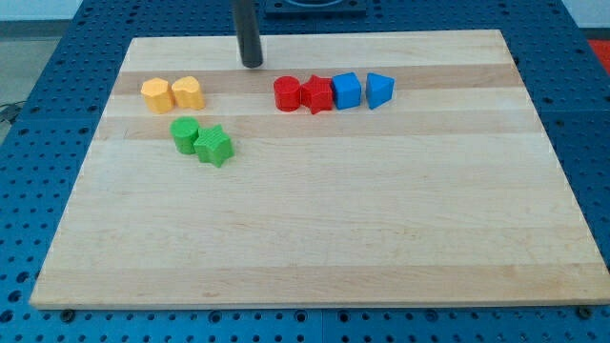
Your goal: Move the red circle to the bottom left of the red star
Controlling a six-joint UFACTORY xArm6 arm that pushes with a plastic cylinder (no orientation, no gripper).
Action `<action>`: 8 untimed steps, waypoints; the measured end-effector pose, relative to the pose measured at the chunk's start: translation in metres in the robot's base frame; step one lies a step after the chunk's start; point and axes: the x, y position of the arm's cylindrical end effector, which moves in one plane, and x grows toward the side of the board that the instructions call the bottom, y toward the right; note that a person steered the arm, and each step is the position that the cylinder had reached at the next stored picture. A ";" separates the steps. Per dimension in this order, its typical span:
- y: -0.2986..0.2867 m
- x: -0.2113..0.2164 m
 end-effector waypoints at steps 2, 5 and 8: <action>0.036 0.007; 0.046 0.067; 0.046 0.090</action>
